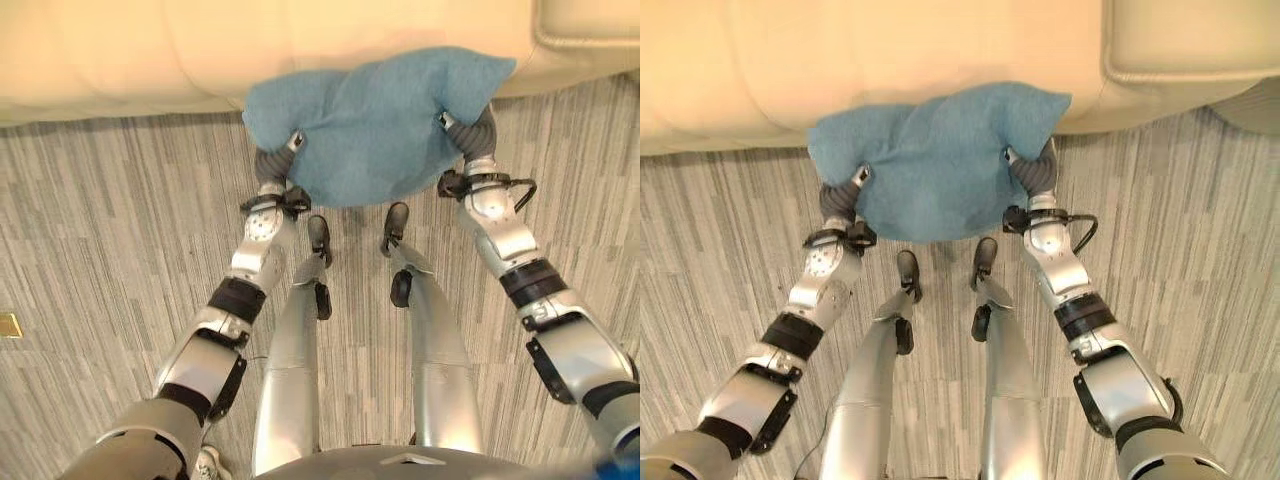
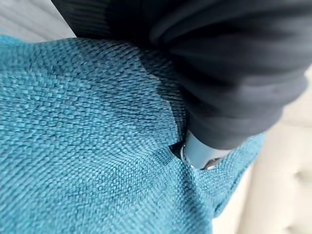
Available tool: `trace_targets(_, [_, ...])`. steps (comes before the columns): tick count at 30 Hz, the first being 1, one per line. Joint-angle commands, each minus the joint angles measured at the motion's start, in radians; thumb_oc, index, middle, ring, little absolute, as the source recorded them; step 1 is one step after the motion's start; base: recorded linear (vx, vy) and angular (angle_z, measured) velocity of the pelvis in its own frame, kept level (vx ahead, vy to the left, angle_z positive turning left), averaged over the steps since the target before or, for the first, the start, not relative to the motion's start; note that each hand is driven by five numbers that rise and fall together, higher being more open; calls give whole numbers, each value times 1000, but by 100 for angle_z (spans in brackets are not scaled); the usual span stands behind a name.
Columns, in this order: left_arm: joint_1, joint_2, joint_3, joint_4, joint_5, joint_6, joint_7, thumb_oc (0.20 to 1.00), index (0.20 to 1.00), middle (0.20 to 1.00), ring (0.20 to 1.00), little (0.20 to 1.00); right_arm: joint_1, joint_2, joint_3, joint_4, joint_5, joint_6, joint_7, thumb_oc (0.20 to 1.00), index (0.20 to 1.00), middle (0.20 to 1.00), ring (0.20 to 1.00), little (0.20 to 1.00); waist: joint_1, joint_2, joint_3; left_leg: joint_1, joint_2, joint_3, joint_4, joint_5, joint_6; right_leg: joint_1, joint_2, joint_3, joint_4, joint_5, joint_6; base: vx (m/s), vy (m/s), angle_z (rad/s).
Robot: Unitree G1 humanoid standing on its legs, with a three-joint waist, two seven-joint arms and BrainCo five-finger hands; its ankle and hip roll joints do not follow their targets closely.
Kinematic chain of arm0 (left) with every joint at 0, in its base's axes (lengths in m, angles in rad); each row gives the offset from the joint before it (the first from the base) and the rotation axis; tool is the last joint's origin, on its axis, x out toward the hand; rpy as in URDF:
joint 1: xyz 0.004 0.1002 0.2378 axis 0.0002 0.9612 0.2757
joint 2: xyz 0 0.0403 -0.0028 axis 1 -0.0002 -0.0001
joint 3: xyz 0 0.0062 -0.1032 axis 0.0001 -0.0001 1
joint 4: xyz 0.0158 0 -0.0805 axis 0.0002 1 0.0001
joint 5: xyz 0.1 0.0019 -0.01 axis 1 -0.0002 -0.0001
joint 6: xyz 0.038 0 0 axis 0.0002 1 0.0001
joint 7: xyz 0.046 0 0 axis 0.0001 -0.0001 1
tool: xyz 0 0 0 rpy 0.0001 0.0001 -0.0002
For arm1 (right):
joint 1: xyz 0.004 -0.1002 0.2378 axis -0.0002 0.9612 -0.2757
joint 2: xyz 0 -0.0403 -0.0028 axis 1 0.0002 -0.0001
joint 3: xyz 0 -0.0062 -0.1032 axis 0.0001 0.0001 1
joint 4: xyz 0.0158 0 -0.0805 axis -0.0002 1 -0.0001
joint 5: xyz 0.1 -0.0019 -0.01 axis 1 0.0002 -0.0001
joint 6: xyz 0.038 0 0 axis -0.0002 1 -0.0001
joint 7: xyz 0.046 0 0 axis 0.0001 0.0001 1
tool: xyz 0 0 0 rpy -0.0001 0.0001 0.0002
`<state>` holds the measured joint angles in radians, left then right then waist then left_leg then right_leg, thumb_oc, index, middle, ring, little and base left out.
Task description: Pick up all the scattered cushions and arrange them neatly on the sofa.
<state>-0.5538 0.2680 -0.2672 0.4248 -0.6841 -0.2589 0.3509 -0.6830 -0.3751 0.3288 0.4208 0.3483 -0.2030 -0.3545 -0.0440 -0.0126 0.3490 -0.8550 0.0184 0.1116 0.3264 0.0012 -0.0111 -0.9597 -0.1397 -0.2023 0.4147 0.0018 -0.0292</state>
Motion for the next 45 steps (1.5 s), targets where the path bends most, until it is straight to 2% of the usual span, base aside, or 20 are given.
trace_targets(1, [-50, -7, -49, -104, 72, -98, -87, 200, 200, 200, 200, 200, -7, 58, 8, -83, -49, -97, 54, 200, 200, 200, 200, 200, -9, 10, -128, 61, 0, -113, -82, -6, -75, 122, 6, 2, -46, -59, 133, -11, 1, 8])
trace_targets(2, [27, -1, -50, -125, 106, -91, -101, 200, 200, 200, 200, 200, 75, 60, -13, -116, -58, -100, 68, 200, 200, 200, 200, 200, -7, 6, -132, 141, -3, -109, -118, 26, -74, 207, 3, -19, -91, -31, 125, 24, 9, 7])
trace_targets(3, [104, 11, -48, -163, 133, -84, -120, 200, 200, 200, 200, 200, 151, 59, -27, -148, -70, -96, 84, 200, 200, 200, 200, 200, -4, 6, -137, 236, -1, -111, -146, 26, -76, 302, 3, -33, -115, -34, 127, 51, 12, 4])
trace_targets(8, [290, 38, -25, -237, 181, -73, -153, 200, 200, 200, 200, 200, 342, 50, -65, -225, -126, -87, 127, 200, 200, 200, 200, 200, 3, 4, -167, 467, 12, -107, -236, 30, -85, 549, 13, -55, -204, -37, 135, 133, 19, 6])
trace_targets(9, [322, 47, -12, -253, 191, -73, -158, 200, 200, 200, 200, 200, 370, 40, -75, -240, -138, -88, 135, 200, 200, 200, 200, 200, 3, 1, -182, 505, 17, -105, -253, 31, -86, 592, 17, -56, -221, -37, 139, 241, 55, 11])
trace_targets(10, [401, 73, 19, -292, 211, -65, -170, 200, 200, 200, 200, 200, 440, 26, -98, -273, -161, -78, 158, 200, 200, 200, 200, 200, 7, -4, -225, 602, 25, -95, -294, 29, -87, 702, 28, -60, -273, -37, 146, 186, 43, 8])
trace_targets(12, [423, 78, 30, -302, 217, -62, -171, 200, 200, 200, 200, 200, 458, 20, -103, -284, -169, -76, 164, 200, 200, 200, 200, 200, 7, -7, -238, 631, 24, -92, -307, 30, -86, 739, 31, -59, -297, -34, 150, 154, 57, 1])
trace_targets(13, [469, 89, 56, -324, 234, -51, -174, 200, 200, 200, 200, 200, 493, 16, -111, -301, -177, -63, 180, 200, 200, 200, 200, 200, 15, -13, -276, 703, 23, -78, -327, 15, -81, 814, 34, -62, -335, -35, 157, 140, 66, -2])
trace_targets(20, [559, 87, 87, -367, 266, -24, -191, 200, 200, 200, 200, 200, 552, 23, -128, -323, -153, -42, 218, 200, 200, 200, 200, 200, 39, -29, -323, 832, 9, -54, -341, -36, -60, 947, 23, -52, -385, -36, 170, 49, 97, -8])
trace_targets(25, [600, 86, 101, -376, 266, -14, -207, 200, 200, 200, 200, 200, 553, 31, -125, -323, -158, -34, 234, 200, 200, 200, 200, 200, 59, -30, -331, 866, -6, -52, -350, -55, -43, 966, 5, -34, -387, -25, 186, -21, 152, -10])
trace_targets(31, [609, 109, 111, -388, 266, -10, -217, 200, 200, 200, 200, 200, 526, 55, -111, -336, -166, -36, 253, 200, 200, 200, 200, 200, 75, -12, -288, 861, -37, -70, -333, -66, 13, 862, -32, 30, -165, -36, 203, -63, 171, -16])
trace_targets(33, [595, 110, 103, -387, 272, -10, -214, 200, 200, 200, 200, 200, 524, 53, -114, -351, -180, -42, 248, 200, 200, 200, 200, 200, 66, -11, -272, 855, -42, -85, -335, -63, 18, 823, -4, 71, -138, -41, 196, -23, 62, 7])
trace_targets(36, [564, 100, 80, -388, 275, -16, -210, 200, 200, 200, 200, 200, 502, 33, -112, -358, -185, -48, 237, 200, 200, 200, 200, 200, 54, -25, -262, 830, -63, -115, -326, -62, 19, 783, 68, 136, -237, -29, 171, 53, -10, 28])
trace_targets(38, [531, 92, 67, -381, 271, -16, -202, 200, 200, 200, 200, 200, 486, 18, -109, -358, -178, -46, 236, 200, 200, 200, 200, 200, 37, -30, -248, 818, -74, -162, -301, -72, 21, 724, 104, 172, -241, -13, 175, 147, -81, 48])
trace_targets(39, [525, 88, 57, -378, 275, -20, -211, 200, 200, 200, 200, 200, 495, 7, -109, -364, -178, -46, 240, 200, 200, 200, 200, 200, 28, -39, -248, 817, -90, -187, -294, -79, 14, 750, 117, 204, -269, -11, 168, 302, -219, 116])
trace_targets(40, [531, 78, 48, -379, 272, -16, -229, 200, 200, 200, 200, 200, 532, -14, -131, -383, -180, -49, 249, 200, 200, 200, 200, 200, 14, -42, -252, 815, -93, -218, -258, -106, -5, 769, 115, 194, -271, -19, 150, 422, -337, 160])
trace_targets(41, [541, 75, 38, -383, 270, -11, -249, 200, 200, 200, 200, 200, 577, -23, -152, -397, -179, -47, 258, 200, 200, 200, 200, 200, -6, -43, -254, 812, -84, -217, -190, -143, -23, 801, 108, 171, -277, -37, 136, 404, -396, 169])
trace_targets(42, [541, 69, 25, -383, 266, -9, -255, 200, 200, 200, 200, 200, 594, -30, -162, -398, -172, -52, 261, 200, 200, 200, 200, 200, -15, -50, -240, 752, -77, -187, -45, -145, -51, 841, 96, 147, -294, -40, 125, 295, -323, 142])
trace_targets(43, [539, 65, 23, -382, 259, -6, -258, 200, 200, 200, 200, 200, 598, -36, -166, -401, -163, -53, 260, 200, 200, 200, 200, 200, -17, -53, -233, 696, -59, -145, 65, -130, -62, 867, 93, 132, -307, -46, 112, 177, -225, 123])
trace_targets(45, [546, 67, 23, -376, 253, 3, -269, 200, 200, 200, 200, 200, 605, -43, -175, -401, -153, -47, 264, 200, 200, 200, 200, 200, -16, -59, -239, 658, 5, -49, 58, -123, -44, 901, 87, 106, -327, -63, 103, 154, -133, 66])
